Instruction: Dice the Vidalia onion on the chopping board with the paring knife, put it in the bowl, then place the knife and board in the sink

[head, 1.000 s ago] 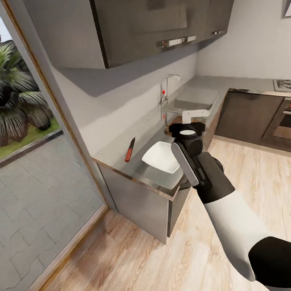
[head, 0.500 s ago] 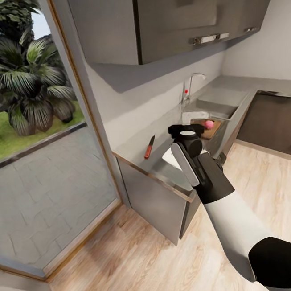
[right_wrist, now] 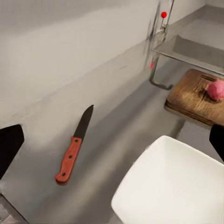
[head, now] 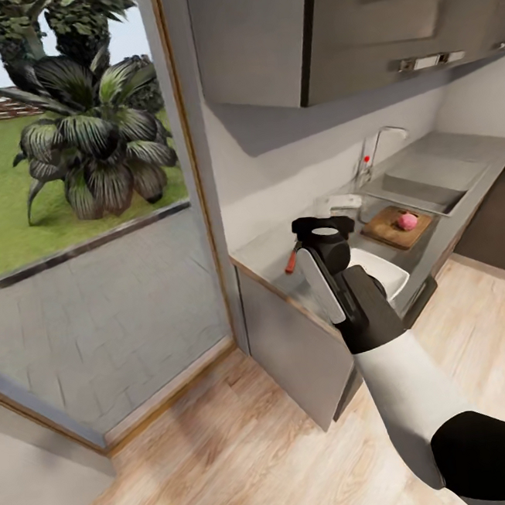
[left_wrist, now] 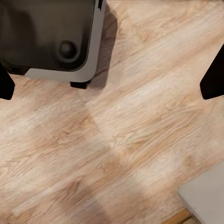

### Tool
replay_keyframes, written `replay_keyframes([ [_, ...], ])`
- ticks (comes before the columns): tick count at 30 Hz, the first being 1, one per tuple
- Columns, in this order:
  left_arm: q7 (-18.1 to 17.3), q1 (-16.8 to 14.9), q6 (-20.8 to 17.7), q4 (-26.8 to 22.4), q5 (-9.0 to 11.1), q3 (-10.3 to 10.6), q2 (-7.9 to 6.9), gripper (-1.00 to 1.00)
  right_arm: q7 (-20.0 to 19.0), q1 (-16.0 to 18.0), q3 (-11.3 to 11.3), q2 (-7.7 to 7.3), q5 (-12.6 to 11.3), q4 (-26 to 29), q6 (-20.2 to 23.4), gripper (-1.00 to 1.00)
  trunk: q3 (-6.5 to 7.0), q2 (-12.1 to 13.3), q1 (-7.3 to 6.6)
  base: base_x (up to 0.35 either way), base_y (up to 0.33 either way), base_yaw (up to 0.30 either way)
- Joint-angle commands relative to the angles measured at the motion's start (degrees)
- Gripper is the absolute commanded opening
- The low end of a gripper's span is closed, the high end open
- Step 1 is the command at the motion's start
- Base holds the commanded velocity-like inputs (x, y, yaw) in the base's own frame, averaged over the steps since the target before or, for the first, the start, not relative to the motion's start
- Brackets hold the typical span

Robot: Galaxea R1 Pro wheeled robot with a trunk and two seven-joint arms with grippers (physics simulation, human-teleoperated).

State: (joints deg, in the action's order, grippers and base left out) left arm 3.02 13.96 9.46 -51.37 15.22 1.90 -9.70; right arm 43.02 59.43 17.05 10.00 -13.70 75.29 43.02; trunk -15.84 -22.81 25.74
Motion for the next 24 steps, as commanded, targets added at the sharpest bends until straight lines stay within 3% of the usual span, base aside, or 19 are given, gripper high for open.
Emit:
replay_keyframes([
  [1, 0.3, 0.0, 0.1, -0.1, 0.3, 0.2, -0.06, 1.0, 0.6, 0.1, 0.1, 0.0, -0.6, 0.0, 0.1, 1.0, -0.1, -0.1, 0.04, 0.078, 0.0, 0.287],
  [7, 0.3, 0.0, 0.1, 0.0, 0.3, 0.2, -0.06, 1.0, 0.4, -1.0, 0.1, 0.0, -0.5, -0.2, 0.0, 1.0, -0.1, -0.1, 0.04, 0.243, 0.0, 0.277],
  [11, 0.3, 0.0, 0.1, 0.0, 0.3, 0.2, -0.06, 1.0, 0.2, -1.7, 0.1, 0.0, -1.0, -0.5, -1.9, 1.0, -0.1, -0.1, 0.04, 0.334, 0.0, 0.091],
  [14, 0.3, 0.0, 0.1, 0.0, 0.3, 0.2, -0.06, 1.0, -0.1, -2.3, 0.0, 0.0, -5.2, -0.8, -2.9, 1.0, -0.1, -0.1, 0.04, 0.193, 0.0, 0.012],
  [16, 0.3, 0.0, 0.1, 0.0, 0.3, 0.2, -0.06, 1.0, -0.5, -2.6, 0.0, 0.0, -9.7, -2.1, -3.8, 1.0, -0.1, -0.1, 0.04, 0.056, 0.0, 0.003],
  [19, 0.3, 0.0, 0.1, 0.1, 0.3, 0.2, -0.06, 1.0, -0.6, -2.6, 0.0, 0.0, -11.3, -4.5, -6.6, 1.0, -0.1, -0.1, 0.04, 0.013, 0.0, 0.001],
  [24, 0.3, 0.0, 0.1, 0.4, 0.3, 0.2, -0.06, 1.0, -0.7, -2.7, 0.0, 0.0, -11.7, -7.0, -9.1, 1.0, -0.1, -0.1, 0.04, 0.001, 0.0, 0.0],
])
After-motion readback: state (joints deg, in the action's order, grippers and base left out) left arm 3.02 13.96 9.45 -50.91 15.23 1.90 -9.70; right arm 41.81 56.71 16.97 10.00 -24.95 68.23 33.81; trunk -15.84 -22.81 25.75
